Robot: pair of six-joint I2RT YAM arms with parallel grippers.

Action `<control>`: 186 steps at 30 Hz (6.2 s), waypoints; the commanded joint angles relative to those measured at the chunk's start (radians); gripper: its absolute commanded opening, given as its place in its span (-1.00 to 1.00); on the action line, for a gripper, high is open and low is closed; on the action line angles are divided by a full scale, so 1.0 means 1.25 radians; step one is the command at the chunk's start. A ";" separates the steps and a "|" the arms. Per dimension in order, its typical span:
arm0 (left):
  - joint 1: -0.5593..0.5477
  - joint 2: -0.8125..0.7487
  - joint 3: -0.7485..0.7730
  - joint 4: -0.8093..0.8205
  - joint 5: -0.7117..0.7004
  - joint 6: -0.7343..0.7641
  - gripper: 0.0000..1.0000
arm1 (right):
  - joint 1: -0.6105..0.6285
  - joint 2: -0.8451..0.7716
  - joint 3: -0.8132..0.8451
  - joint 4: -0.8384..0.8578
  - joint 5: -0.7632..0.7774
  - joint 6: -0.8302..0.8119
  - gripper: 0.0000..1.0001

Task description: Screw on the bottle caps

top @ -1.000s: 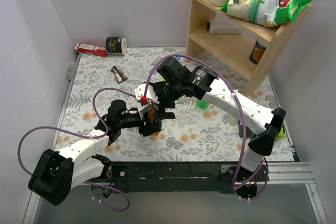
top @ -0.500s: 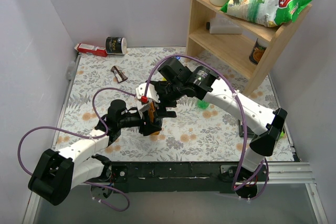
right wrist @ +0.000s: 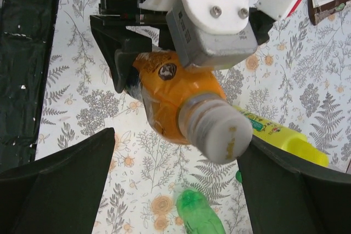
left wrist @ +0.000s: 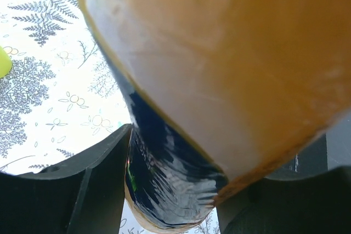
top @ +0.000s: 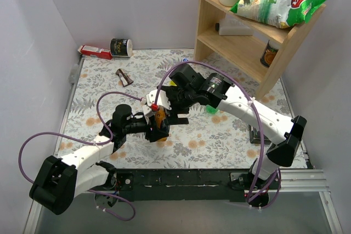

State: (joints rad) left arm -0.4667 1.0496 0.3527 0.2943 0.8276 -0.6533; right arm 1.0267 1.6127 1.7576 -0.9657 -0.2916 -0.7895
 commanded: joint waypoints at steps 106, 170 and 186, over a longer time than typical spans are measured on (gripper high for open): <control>0.030 0.021 0.104 -0.167 0.018 0.161 -1.00 | -0.042 -0.090 0.034 -0.045 0.086 0.088 0.88; -0.016 -0.019 0.129 -0.103 -0.395 0.377 -1.00 | -0.267 0.185 0.058 -0.202 -0.516 0.473 -0.48; 0.015 0.005 0.200 -0.486 0.031 0.554 -1.00 | -0.107 -0.254 -0.191 -0.007 -0.113 -0.286 0.53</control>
State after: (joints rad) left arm -0.4534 1.0615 0.5491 -0.2195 0.6930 -0.0624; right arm 0.8040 1.3659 1.6470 -1.0794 -0.5911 -0.8669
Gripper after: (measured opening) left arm 0.501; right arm 0.779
